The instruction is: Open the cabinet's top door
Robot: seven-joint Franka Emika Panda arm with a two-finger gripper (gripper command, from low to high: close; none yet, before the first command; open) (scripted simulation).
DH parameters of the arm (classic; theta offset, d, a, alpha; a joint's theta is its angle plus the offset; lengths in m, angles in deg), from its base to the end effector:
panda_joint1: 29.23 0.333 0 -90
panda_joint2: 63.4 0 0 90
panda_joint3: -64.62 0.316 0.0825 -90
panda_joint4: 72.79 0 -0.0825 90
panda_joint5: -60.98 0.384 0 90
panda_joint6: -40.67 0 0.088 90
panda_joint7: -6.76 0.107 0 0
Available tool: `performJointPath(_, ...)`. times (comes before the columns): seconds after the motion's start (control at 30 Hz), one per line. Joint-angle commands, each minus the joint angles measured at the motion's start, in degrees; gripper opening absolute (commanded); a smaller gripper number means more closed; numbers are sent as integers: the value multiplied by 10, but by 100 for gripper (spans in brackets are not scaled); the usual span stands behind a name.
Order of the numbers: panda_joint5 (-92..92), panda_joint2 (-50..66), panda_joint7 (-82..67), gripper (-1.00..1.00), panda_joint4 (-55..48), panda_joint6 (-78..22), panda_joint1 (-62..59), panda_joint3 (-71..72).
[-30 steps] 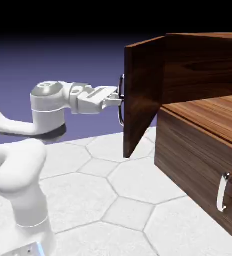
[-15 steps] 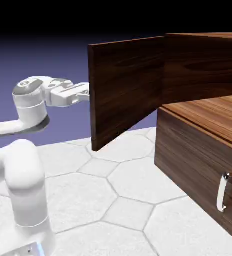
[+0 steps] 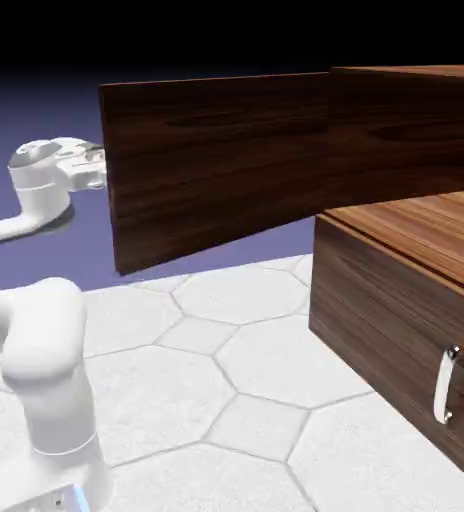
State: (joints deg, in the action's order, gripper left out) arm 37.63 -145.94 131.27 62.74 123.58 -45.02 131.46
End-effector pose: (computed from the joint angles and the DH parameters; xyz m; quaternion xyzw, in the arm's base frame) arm 0.1429 0.3091 0.5220 0.3691 -0.6032 0.6874 0.1657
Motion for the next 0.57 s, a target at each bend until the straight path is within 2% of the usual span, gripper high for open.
performJointPath(0.0,5,1,-2,-100,-21,-17,-15,7)
performJointPath(0.53,42,4,-51,-100,-353,-257,-250,83)
